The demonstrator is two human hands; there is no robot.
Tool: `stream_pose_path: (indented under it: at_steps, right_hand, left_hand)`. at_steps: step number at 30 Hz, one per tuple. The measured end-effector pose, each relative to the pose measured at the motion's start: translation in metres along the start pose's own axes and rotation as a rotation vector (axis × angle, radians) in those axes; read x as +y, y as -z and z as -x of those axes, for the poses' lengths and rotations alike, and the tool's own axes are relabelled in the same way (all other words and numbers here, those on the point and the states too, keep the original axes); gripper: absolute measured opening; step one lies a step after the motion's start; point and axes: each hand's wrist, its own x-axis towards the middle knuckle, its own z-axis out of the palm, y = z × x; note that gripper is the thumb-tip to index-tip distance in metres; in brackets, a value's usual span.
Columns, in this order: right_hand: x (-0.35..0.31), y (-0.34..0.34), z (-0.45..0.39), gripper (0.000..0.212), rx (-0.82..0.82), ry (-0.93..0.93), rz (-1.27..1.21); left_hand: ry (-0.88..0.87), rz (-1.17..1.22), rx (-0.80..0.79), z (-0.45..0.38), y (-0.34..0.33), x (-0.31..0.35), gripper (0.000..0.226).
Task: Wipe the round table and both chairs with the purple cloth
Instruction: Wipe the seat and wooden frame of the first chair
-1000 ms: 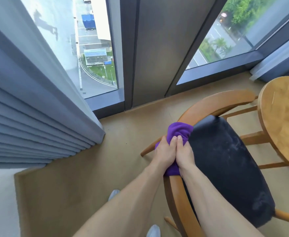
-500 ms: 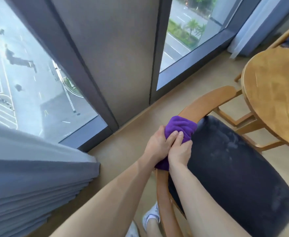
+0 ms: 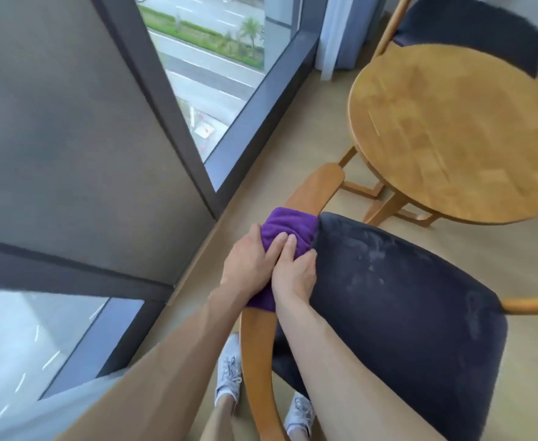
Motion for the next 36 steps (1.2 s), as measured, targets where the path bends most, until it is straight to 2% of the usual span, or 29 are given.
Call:
stream_pose_path:
  at_steps: [11,16,21,27,30,34,36]
  right_hand:
    - [-0.078,0.013,-0.109,0.062,0.221,-0.053,0.011]
    - [-0.084,0.015,-0.133,0.058,0.256,-0.021,-0.066]
    - [-0.08,0.011,-0.126,0.059,0.233,-0.02,-0.183]
    - [-0.061,0.006,-0.098,0.066,0.186,-0.02,-0.148]
    - [-0.048,0.002,-0.079,0.064,0.156,-0.019,-0.116]
    - [-0.03,0.0,-0.055,0.051,0.124,0.015,-0.056]
    - [-0.02,0.0,-0.039,0.054,0.105,0.04,-0.018]
  left_hand:
    - [-0.282,-0.12,-0.226,-0.135,-0.015,0.081,0.043]
    - [-0.374,-0.059,-0.319,-0.162,-0.02,0.1,0.035]
    - [-0.361,-0.024,-0.312,-0.156,-0.021,0.094,0.04]
    - [-0.274,-0.038,-0.259,-0.13,-0.015,0.072,0.053]
    - [-0.246,-0.033,-0.211,-0.109,-0.013,0.056,0.051]
    - [-0.167,0.037,-0.177,-0.083,-0.008,0.032,0.046]
    - [-0.131,0.099,-0.161,-0.066,-0.005,0.019,0.045]
